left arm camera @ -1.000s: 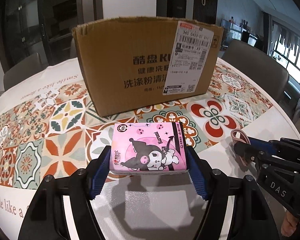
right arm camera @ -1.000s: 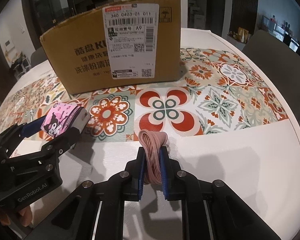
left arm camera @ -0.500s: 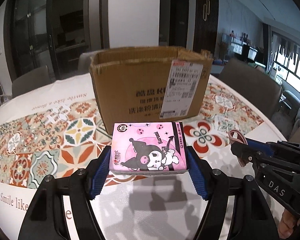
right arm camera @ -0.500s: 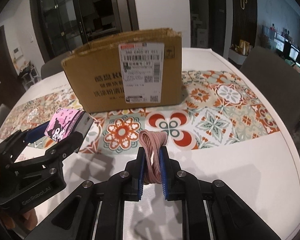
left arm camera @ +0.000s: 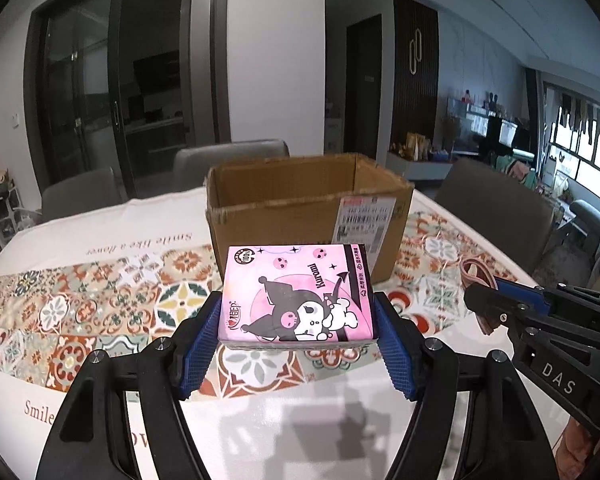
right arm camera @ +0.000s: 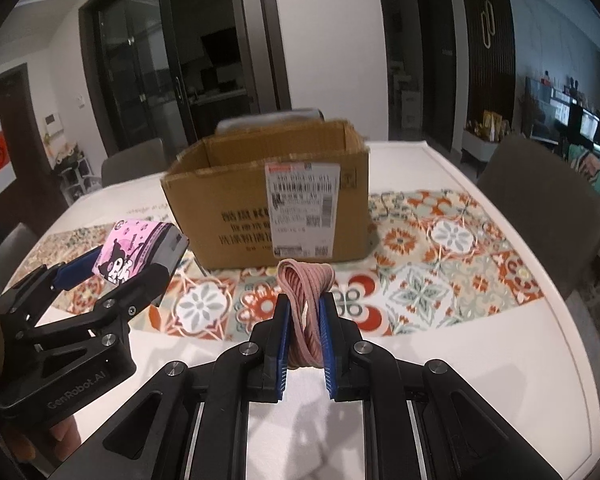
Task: Organize soft objects
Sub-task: 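Lift the tissue pack and hair tie and carry both over the box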
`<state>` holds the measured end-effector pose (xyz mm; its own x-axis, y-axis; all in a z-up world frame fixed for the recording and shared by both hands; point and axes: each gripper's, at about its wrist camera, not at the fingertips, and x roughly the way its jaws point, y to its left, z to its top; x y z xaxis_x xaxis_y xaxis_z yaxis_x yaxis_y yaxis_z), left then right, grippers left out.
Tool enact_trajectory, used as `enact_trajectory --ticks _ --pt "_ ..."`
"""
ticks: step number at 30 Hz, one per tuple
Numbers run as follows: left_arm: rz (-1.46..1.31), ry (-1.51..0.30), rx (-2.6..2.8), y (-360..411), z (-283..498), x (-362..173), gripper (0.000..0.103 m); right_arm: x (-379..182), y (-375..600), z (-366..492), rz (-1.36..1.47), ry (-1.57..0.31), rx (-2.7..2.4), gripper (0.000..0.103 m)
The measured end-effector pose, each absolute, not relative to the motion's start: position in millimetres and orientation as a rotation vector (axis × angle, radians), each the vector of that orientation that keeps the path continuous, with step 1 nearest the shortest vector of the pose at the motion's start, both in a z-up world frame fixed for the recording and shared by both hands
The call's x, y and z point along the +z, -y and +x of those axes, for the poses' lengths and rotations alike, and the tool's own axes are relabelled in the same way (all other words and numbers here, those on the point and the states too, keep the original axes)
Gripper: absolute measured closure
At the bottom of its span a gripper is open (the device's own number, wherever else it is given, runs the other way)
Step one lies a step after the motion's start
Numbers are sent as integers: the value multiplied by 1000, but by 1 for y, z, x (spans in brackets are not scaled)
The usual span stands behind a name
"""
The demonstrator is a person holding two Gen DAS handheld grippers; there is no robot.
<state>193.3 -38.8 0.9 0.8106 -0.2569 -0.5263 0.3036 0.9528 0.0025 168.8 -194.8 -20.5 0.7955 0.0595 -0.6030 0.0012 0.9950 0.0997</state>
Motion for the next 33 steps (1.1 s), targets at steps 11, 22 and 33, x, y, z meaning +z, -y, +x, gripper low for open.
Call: enact_trajectory --ticks 11,22,33 --pt "99 -433 -309 42 194 44 31 20 196 166 95 -532 48 87" --pt "113 -350 -304 47 208 70 31 49 197 176 86 -439 60 87" --pt "117 -321 -291 50 234 81 31 67 196 203 60 -385 80 87"
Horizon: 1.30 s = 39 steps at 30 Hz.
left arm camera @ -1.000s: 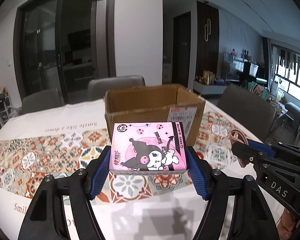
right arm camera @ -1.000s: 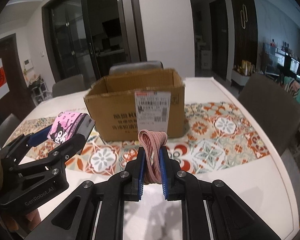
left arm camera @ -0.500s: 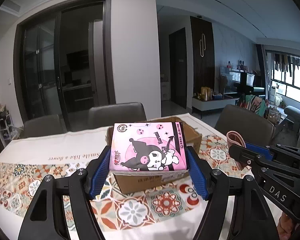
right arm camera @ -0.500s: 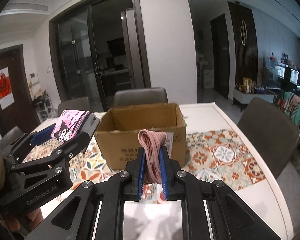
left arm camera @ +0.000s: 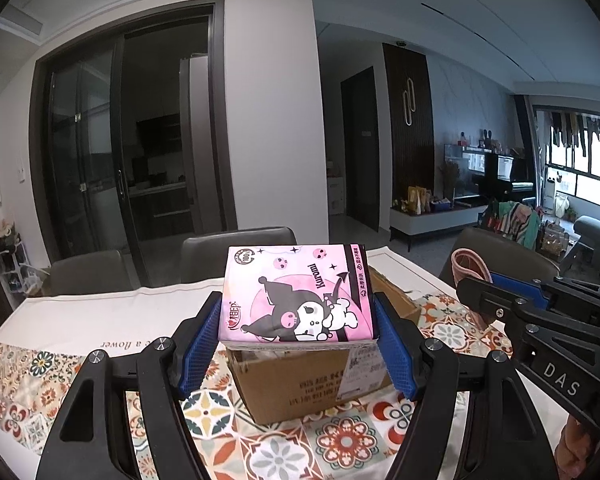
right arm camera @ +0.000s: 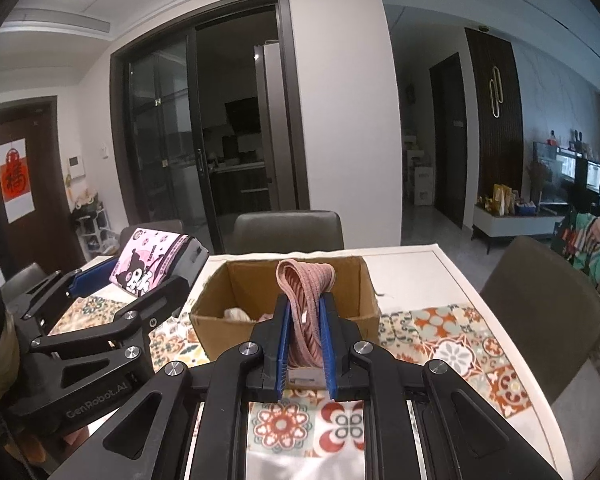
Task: Organize soft objects
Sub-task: 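Lift the tissue pack and hair tie and carry both over the box, then open both tools to drop the tissue pack and hair tie into the box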
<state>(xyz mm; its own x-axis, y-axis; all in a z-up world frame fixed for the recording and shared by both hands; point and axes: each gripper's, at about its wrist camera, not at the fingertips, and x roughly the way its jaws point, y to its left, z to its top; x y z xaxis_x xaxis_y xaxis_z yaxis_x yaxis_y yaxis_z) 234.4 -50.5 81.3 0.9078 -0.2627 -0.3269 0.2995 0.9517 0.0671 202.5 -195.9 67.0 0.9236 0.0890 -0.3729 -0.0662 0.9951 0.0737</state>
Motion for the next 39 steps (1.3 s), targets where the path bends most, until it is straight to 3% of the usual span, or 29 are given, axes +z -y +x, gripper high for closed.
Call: enact_trajectory --ticks 39 --pt "139 -528 -235 76 362 25 31 22 206 344 38 -526 142 87"
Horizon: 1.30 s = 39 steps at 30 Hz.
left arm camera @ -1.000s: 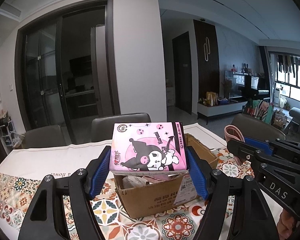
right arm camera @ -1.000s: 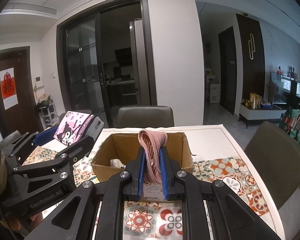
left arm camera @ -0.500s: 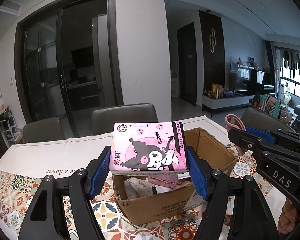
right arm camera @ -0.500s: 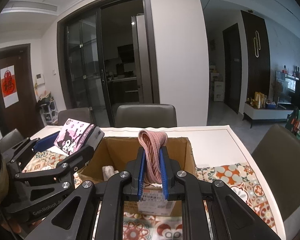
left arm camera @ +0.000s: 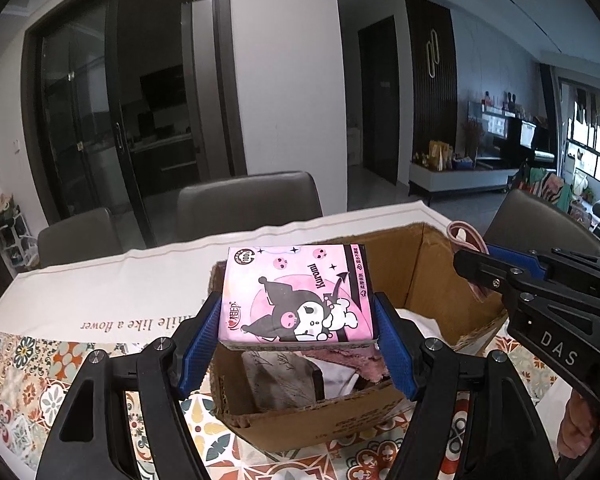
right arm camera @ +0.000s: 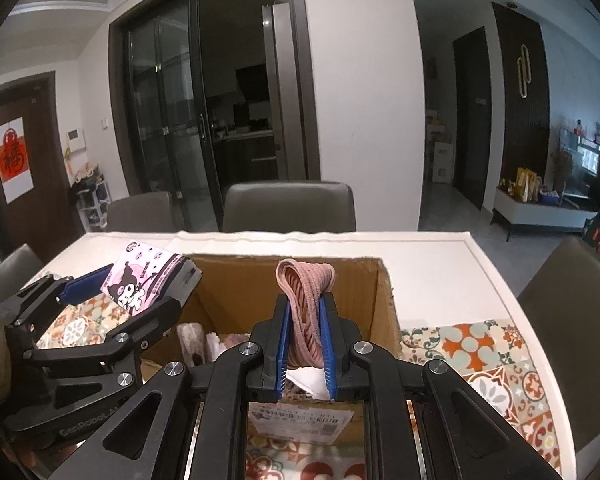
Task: Organize soft objects
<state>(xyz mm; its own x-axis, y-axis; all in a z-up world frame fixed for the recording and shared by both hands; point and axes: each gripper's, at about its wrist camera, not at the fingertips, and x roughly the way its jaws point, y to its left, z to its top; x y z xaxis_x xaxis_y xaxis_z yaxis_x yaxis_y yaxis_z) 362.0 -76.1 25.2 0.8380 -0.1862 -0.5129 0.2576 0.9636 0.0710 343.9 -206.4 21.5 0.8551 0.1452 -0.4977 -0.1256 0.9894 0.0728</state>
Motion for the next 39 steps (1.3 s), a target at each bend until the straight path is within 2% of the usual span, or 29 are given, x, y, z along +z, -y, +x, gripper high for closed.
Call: enact_trajectory --ticks 9,11,13,15,20,26,37,39 --pt "128 -597 -260 80 384 9 30 1 210 368 45 -595 158 87" --pt "131 -599 -255 80 386 7 24 -2 211 372 44 -603 157 86" --pt "136 -599 -256 80 388 7 17 -4 212 375 50 -615 162 83" --pt "143 -592 -247 79 385 7 17 -6 215 379 66 -630 166 67" --pt "143 -571 -218 74 375 9 17 -6 216 375 53 -617 145 66" --pt "119 -547 -165 63 354 14 16 2 212 362 37 -587 131 49" --pt "107 -466 -73 50 299 34 8 23 204 312 13 -526 110 49" --pt "105 -452 -71 47 288 38 7 27 203 300 14 -515 103 45"
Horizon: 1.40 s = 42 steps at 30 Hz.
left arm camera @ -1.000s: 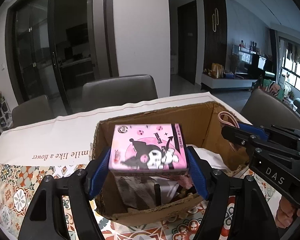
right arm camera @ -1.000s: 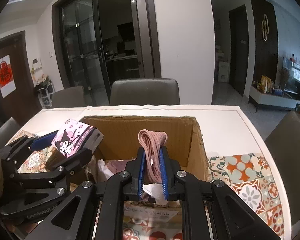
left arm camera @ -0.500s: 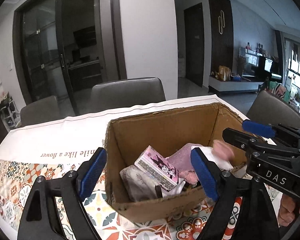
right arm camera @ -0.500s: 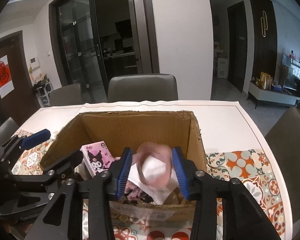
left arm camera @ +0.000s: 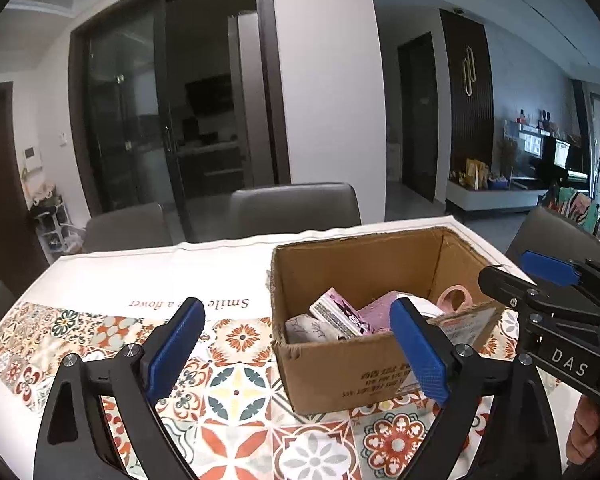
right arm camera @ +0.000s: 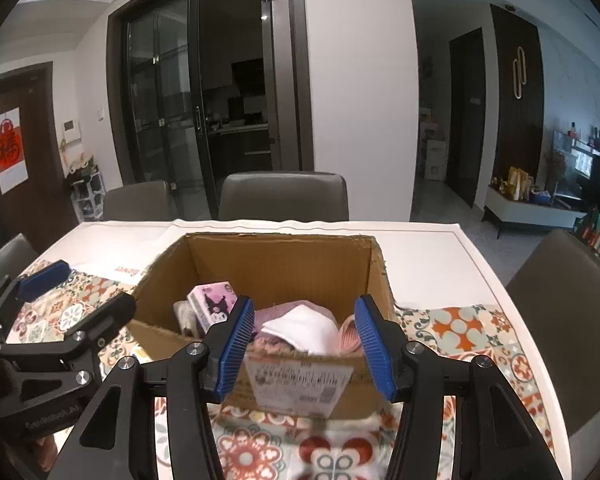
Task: Organize soft objects
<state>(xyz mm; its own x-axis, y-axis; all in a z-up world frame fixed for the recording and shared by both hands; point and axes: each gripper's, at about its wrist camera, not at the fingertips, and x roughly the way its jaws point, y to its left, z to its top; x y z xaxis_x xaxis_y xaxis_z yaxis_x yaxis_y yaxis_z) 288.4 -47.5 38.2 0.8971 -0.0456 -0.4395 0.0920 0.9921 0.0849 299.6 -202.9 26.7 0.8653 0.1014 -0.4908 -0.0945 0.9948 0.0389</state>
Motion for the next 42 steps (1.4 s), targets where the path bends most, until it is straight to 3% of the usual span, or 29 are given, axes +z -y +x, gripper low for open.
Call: enact_trajectory --ticks 9,42 --pt "94 -393 -25 39 238 55 4 42 200 243 -8 -458 54 39" --pt "70 -351 -88 34 97 57 1 52 200 91 30 -409 8 39"
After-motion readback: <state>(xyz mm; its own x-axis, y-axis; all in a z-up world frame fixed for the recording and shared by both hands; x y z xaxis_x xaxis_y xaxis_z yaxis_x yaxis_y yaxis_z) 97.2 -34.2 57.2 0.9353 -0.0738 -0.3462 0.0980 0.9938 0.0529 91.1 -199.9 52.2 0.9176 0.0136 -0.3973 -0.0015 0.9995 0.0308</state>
